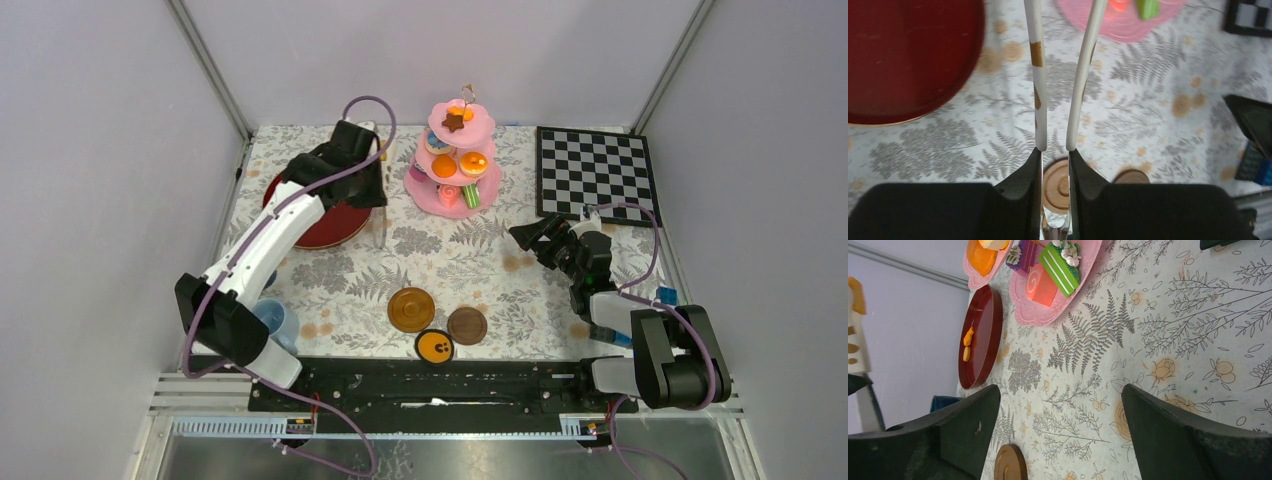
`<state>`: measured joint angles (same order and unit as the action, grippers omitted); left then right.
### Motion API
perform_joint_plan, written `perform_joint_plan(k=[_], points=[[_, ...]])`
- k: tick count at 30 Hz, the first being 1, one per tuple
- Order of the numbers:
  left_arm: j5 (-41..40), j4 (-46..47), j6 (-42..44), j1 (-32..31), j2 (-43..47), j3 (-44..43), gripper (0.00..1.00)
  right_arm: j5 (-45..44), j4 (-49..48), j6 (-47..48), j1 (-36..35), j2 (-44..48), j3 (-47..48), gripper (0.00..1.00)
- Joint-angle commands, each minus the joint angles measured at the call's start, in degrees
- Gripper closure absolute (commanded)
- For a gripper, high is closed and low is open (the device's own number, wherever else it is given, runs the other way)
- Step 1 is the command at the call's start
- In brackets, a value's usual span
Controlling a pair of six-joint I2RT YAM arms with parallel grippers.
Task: Serve the afternoon tea
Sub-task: Place the desert on the desert table.
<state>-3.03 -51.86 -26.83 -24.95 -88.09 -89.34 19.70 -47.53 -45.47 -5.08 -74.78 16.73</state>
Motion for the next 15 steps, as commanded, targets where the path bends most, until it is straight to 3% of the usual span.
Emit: perform_joint_plan(k=[1,15], points=[[-0.98,-0.09,-0.59,-6.73,0.54,-6.8,0.82,-0.06,-2.92,0.39,0.25,0.51,-0.01,0.02],[-0.8,-2.16,1.43,-14.53,-20.14,-31.68,0.8,-0.1,-3.01,0.34,0.25,0.51,-0.03,0.02]])
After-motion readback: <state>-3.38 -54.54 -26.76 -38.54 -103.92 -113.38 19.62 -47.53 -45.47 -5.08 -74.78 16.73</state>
